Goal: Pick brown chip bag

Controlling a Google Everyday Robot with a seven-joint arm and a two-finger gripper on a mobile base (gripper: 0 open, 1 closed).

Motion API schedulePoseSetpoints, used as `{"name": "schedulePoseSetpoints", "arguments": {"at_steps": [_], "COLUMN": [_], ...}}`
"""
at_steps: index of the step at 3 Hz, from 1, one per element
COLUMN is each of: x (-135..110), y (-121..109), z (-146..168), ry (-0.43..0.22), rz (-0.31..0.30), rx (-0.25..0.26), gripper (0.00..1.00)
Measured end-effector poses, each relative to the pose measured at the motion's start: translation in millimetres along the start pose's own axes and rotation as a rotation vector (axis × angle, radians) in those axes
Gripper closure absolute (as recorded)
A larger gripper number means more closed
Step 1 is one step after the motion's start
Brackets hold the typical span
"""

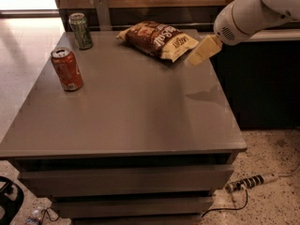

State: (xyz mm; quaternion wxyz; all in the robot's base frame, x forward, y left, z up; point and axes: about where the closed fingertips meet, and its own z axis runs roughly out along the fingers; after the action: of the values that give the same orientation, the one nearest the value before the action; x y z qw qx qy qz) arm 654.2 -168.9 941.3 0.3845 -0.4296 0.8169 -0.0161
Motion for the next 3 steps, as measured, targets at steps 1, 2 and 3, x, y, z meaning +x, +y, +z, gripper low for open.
{"name": "schedulePoseSetpoints", "arguments": {"at_steps": [1, 2, 3], "x": [0, -13, -31], "y": [0, -3, -10], "z": [0, 21, 54], "ry": [0.000, -0.037, -0.091], "rz": [0.000, 0.021, 0.062], "rx": [0.000, -0.020, -0.046], "gripper": [0.00, 0.00, 0.00]}}
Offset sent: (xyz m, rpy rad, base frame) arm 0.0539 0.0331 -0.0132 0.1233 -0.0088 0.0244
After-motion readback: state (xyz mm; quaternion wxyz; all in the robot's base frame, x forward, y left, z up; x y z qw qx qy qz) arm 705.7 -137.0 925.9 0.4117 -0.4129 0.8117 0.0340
